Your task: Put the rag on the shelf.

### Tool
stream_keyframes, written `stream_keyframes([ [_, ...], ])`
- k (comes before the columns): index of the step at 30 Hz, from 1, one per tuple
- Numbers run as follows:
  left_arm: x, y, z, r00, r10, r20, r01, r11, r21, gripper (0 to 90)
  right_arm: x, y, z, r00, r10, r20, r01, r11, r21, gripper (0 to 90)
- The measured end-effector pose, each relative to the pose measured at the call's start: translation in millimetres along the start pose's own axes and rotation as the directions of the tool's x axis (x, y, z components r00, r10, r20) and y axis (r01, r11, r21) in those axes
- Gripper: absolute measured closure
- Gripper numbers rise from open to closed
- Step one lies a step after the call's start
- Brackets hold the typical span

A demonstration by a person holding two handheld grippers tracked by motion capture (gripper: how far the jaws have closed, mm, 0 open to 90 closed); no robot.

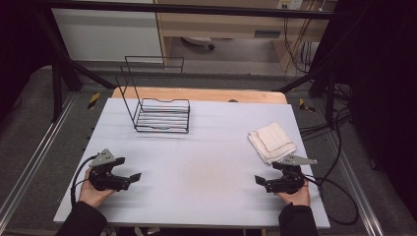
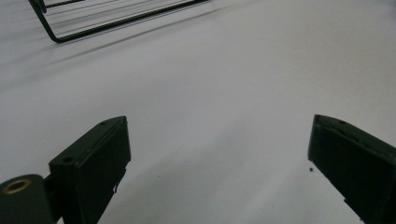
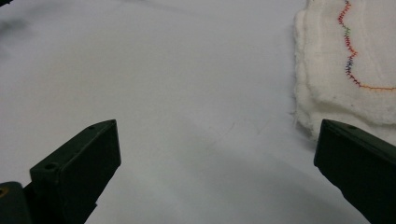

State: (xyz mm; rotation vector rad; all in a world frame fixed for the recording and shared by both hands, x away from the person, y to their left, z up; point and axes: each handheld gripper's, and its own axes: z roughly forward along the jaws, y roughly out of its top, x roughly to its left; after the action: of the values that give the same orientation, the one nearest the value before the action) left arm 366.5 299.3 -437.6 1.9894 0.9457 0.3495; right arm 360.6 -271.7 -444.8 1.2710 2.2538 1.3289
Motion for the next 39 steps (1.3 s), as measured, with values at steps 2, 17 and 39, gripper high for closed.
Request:
stream_keyframes([
  [2,-0.1,0.1,0.0,1.0000,-0.002,-0.002,0.002,1.0000,0.001,5.8,-0.1,0.0,-0.1,1.0000,-0.001,0.004,0.001,1.000,0.001,1.2],
  [17,-0.9,-1.2,-0.1,0.9999,0.002,-0.010,-0.002,1.0000,0.005,6.0,0.4,6.5,0.3,0.9989,-0.018,0.044,0.018,1.000,0.009,9.6],
  [39,-1.2,-1.3,1.4,0.9997,0.006,-0.023,-0.005,0.9998,0.021,6.9,-35.7,45.8,48.1,0.9781,-0.052,0.202,0.037,0.996,0.076,50.4],
])
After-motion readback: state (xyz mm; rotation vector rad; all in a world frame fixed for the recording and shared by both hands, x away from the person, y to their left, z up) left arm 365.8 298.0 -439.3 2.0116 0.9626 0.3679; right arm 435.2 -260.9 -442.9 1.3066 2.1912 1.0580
